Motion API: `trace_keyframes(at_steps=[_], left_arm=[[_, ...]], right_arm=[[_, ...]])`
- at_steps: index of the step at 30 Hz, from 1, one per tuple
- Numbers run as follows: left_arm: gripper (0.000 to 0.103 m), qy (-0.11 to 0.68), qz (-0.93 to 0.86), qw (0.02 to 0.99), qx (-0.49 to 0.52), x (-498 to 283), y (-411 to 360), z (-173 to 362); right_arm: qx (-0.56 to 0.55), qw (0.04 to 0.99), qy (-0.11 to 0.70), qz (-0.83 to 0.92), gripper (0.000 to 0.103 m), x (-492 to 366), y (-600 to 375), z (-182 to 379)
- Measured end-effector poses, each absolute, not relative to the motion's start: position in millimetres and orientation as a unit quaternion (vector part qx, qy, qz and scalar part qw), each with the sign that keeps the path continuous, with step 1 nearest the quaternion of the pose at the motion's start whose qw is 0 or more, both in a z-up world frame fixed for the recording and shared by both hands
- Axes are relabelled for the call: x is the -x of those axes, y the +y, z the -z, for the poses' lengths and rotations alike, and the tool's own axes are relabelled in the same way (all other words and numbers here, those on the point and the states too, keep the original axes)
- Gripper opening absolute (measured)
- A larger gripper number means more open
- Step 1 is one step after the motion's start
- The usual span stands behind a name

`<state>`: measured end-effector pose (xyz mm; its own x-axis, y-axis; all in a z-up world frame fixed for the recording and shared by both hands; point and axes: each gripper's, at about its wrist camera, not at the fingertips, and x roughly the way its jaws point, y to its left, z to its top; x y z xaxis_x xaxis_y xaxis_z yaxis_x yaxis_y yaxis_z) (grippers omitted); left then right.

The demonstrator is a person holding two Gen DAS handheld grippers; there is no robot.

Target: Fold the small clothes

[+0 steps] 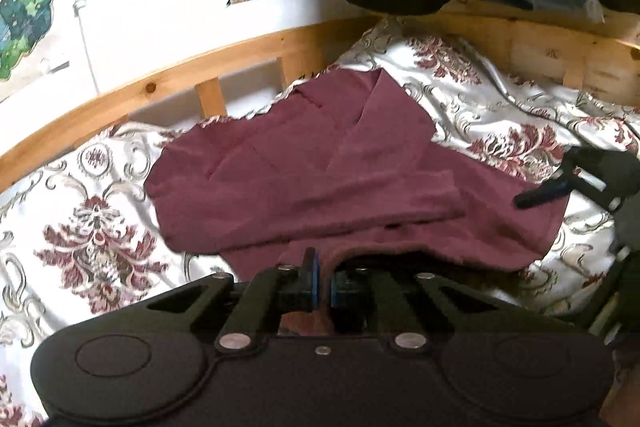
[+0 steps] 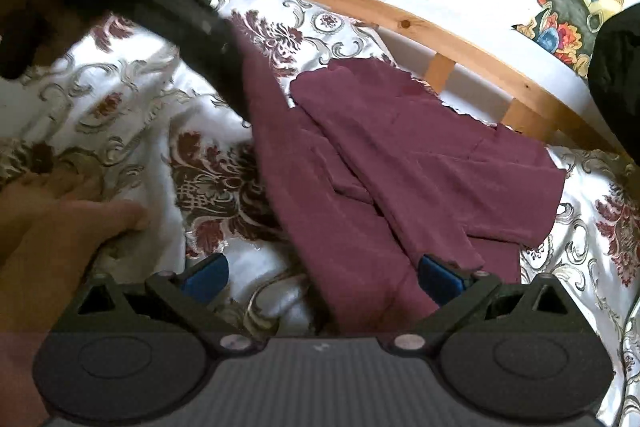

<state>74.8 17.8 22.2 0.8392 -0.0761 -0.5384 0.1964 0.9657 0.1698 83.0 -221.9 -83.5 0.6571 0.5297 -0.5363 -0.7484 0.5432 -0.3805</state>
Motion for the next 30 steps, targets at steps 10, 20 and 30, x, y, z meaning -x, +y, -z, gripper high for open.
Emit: trace_keyframes(at_steps=[10,20,30], left_arm=[[0.005,0.260,0.068,0.957,-0.111,-62,19,-26],[0.004,0.260,0.042,0.962,-0.069,-32,43,-13],[0.004,0.252,0.041,0.966,-0.042,-6,52,-2]], right_arm=[[0.341,0.889,0.204,-0.227,0.087,-113,-223,100],[0.297,0.901,0.289,-0.129,0.036,-135,-278,89],[0.270,0.910,0.261,-0.173,0.007,-119,-288,58]])
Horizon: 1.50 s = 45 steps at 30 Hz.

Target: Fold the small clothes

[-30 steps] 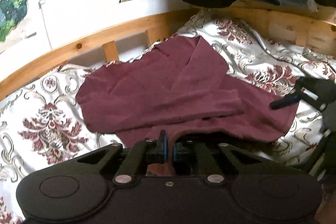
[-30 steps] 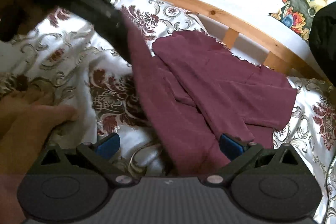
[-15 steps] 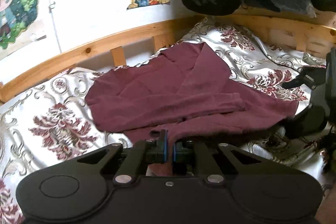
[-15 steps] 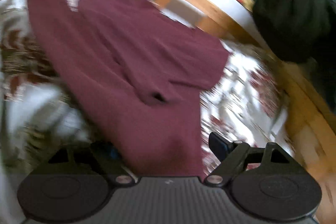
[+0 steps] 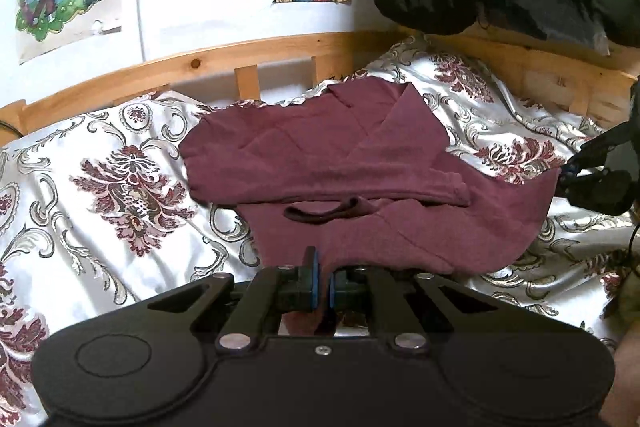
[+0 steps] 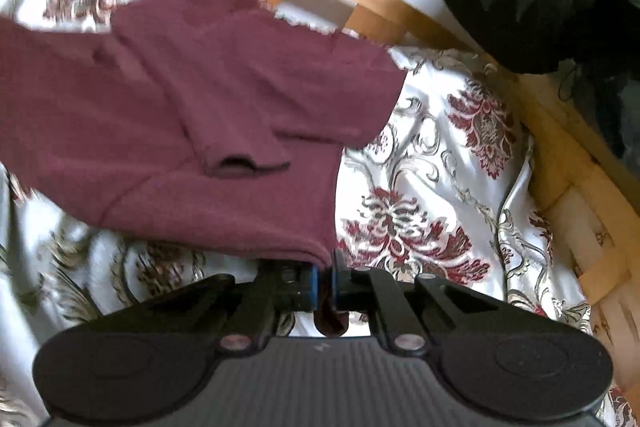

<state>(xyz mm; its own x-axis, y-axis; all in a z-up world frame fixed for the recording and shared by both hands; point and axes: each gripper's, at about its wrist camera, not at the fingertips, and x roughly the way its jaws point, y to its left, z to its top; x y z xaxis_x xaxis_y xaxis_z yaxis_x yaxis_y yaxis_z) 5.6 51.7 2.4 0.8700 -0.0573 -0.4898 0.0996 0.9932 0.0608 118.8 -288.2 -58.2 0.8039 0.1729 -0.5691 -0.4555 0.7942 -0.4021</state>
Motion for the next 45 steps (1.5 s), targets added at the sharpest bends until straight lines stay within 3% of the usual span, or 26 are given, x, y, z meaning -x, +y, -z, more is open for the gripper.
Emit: trace_keyframes(at_steps=[9,16,21,27,45], left_arm=[[0.004,0.252,0.074,0.965,-0.022,-21,91,-74],[0.004,0.327,0.061,0.943,0.008,-48,117,-171],[0.004,0.353,0.077,0.932,-0.015,-58,119,-216],[0.004,0.390,0.098,0.915,-0.020,-89,128,-191],[0.004,0.401,0.024,0.916,-0.002,-322,157,-54]], right_arm=[[0.313,0.877,0.279,-0.234,0.006,-103,-292,-26],[0.399,0.840,0.255,-0.265,0.006,-89,-244,-135],[0.423,0.813,0.264,-0.299,0.006,-96,-214,-168],[0.351,0.818,0.318,-0.326,0.006,-154,-206,-135],[0.166,0.875,0.394,-0.227,0.006,-350,-229,1]])
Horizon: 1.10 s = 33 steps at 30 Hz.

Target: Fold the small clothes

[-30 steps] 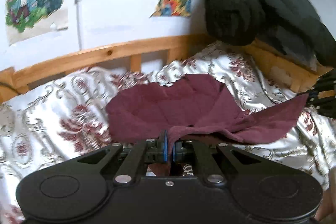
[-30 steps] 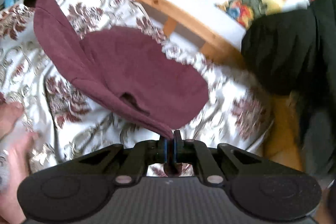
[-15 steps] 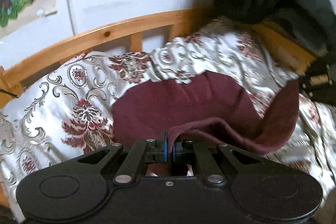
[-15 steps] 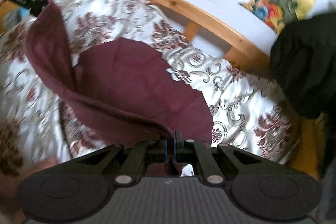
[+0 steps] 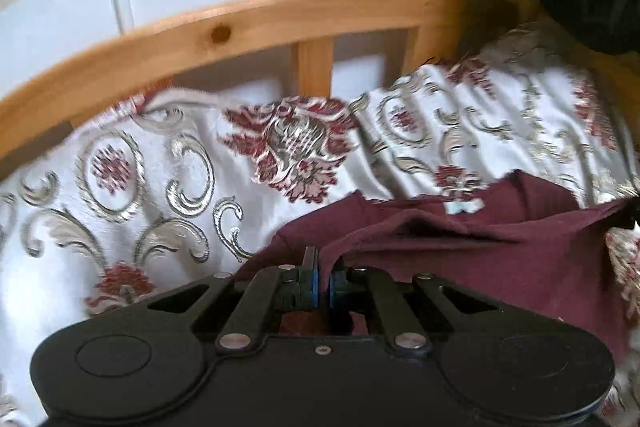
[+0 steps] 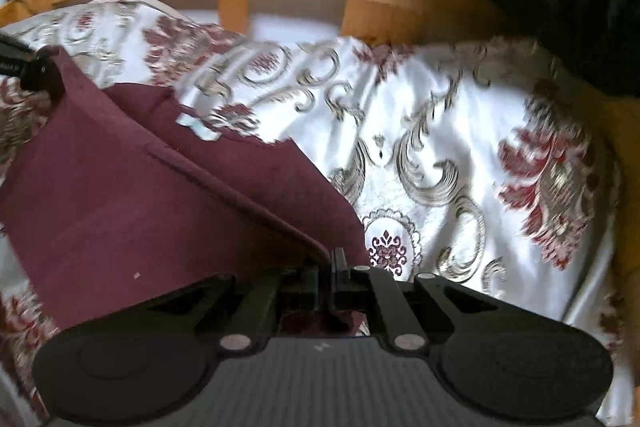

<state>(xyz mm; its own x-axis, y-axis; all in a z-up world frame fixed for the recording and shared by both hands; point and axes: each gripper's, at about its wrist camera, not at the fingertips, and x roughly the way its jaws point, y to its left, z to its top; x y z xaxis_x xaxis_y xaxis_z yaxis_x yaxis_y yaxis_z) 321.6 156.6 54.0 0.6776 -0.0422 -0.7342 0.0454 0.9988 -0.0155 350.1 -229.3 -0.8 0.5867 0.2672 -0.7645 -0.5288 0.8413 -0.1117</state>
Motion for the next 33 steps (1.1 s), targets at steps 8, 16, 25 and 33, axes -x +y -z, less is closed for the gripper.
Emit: trace_keyframes(at_steps=[8,16,25,33], left_arm=[[0.009,0.408,0.004,0.908,0.099,-343,179,-10],[0.087,0.359,0.007,0.909,0.213,-309,215,-10],[0.099,0.342,0.035,0.930,0.127,-232,186,-18],[0.099,0.377,-0.013,0.919,0.111,-195,169,7]], right_arm=[[0.061,0.885,0.412,-0.209,0.015,-378,-240,34],[-0.047,0.901,0.388,-0.189,0.076,-367,-266,32],[-0.077,0.928,0.320,-0.172,0.102,-293,-270,44],[-0.054,0.942,0.306,-0.124,0.102,-259,-248,68]])
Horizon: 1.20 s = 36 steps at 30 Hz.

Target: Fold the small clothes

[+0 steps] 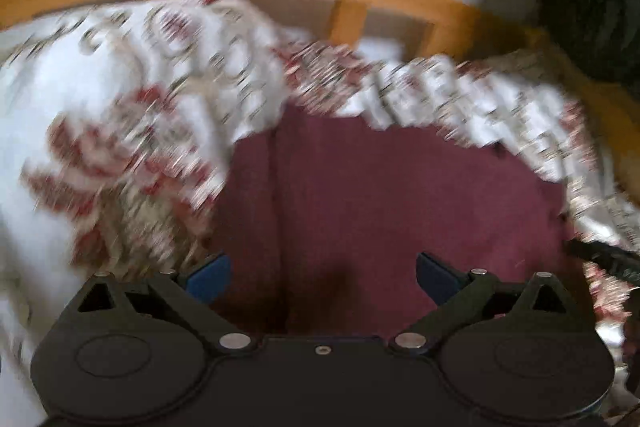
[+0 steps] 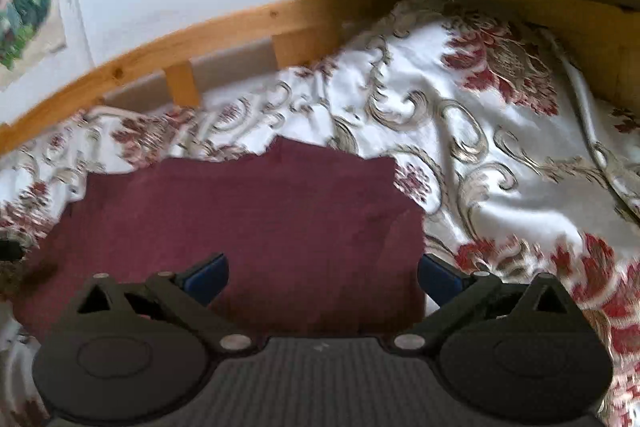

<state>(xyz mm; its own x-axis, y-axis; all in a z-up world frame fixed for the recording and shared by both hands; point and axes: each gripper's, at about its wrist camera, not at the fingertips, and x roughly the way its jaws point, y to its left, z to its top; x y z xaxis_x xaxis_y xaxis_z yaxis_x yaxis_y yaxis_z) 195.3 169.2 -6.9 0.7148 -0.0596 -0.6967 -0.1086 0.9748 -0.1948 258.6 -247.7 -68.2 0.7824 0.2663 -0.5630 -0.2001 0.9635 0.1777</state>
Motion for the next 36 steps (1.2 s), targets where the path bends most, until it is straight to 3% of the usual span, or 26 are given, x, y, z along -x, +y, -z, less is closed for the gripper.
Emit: trace_keyframes(at_steps=[7,19,21,22,24,27,29,36], left_arm=[[0.099,0.399,-0.046,0.904,0.148,-205,202,36],[0.102,0.362,0.004,0.926,0.107,-218,200,43],[0.098,0.363,0.009,0.926,0.100,-224,198,45],[0.093,0.363,0.011,0.926,0.097,-225,197,46],[0.081,0.365,0.014,0.926,0.096,-227,197,48],[0.064,0.364,0.009,0.924,0.114,-226,202,50],[0.055,0.368,0.016,0.919,0.138,-226,206,52],[0.052,0.373,0.023,0.914,0.158,-226,197,57]], right_arm=[[-0.100,0.917,0.377,-0.082,0.102,-273,-257,96],[-0.099,0.923,0.342,-0.148,0.102,-309,-258,88],[-0.089,0.924,0.336,-0.159,0.101,-324,-255,87],[-0.087,0.924,0.336,-0.160,0.097,-332,-253,87],[-0.082,0.926,0.338,-0.148,0.064,-343,-252,86],[-0.073,0.927,0.338,-0.143,0.033,-353,-252,84],[-0.039,0.933,0.327,-0.147,0.019,-354,-246,76],[0.049,0.956,0.245,-0.152,0.016,-373,-231,26]])
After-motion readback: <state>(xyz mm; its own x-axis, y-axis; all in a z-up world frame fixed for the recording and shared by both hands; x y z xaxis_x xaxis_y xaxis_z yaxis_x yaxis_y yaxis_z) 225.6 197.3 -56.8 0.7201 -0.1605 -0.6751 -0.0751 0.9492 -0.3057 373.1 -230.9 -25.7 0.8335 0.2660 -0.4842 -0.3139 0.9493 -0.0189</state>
